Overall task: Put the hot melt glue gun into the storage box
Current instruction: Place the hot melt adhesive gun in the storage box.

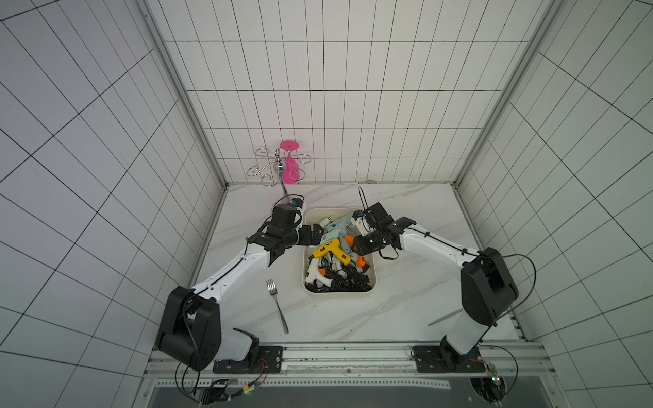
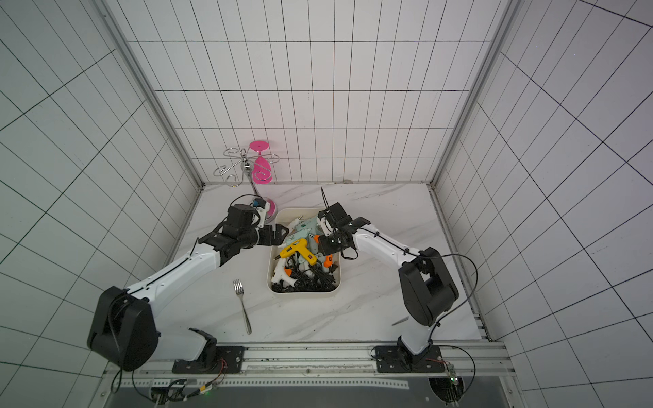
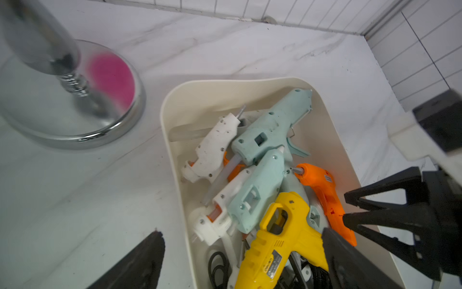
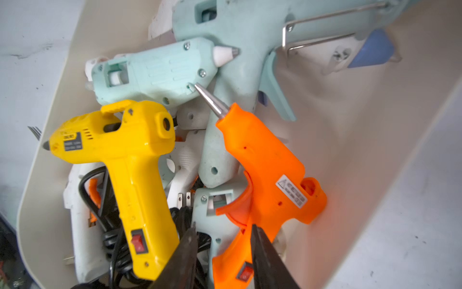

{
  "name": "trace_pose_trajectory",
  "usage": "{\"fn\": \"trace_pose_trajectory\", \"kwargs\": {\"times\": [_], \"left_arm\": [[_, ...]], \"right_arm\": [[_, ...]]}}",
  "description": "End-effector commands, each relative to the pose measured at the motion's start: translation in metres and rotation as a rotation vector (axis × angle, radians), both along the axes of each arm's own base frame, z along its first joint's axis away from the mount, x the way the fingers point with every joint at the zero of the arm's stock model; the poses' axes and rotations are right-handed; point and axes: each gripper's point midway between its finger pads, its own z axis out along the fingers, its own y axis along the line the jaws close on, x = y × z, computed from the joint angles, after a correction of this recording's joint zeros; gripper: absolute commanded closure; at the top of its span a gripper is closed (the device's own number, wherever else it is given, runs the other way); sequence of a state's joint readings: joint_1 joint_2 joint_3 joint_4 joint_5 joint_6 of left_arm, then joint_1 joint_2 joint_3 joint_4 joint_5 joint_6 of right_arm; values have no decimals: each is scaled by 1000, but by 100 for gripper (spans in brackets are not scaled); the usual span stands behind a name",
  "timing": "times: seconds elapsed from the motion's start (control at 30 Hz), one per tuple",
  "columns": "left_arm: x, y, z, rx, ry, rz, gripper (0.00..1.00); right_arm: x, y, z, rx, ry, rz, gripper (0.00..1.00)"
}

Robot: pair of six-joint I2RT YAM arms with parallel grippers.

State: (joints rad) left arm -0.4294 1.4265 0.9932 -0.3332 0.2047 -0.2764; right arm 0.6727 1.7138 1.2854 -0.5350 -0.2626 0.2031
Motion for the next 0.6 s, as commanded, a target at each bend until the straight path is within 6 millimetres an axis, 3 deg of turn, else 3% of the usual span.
{"fn": "trace_pose_trajectory", "kwargs": {"times": [0.0,0.13,0.27,0.4,0.57], "left_arm": [[0,-43,-1,20,-20,-124,2],[6,-57,-28,66,48,-117,5],[2,-55,-57,98,93,-97,7],[-12,-54,-82,134,143,-112,9],[-34,-48,-110,204,218,-139,15]], "right_arm": [[26,1,34,139,45,-64,61],[64,13,36,200,54,-74,61],[88,37,18,266,79,-45,62],[99,57,-8,315,129,-26,65],[93,47,-38,259,177,-66,68]]}}
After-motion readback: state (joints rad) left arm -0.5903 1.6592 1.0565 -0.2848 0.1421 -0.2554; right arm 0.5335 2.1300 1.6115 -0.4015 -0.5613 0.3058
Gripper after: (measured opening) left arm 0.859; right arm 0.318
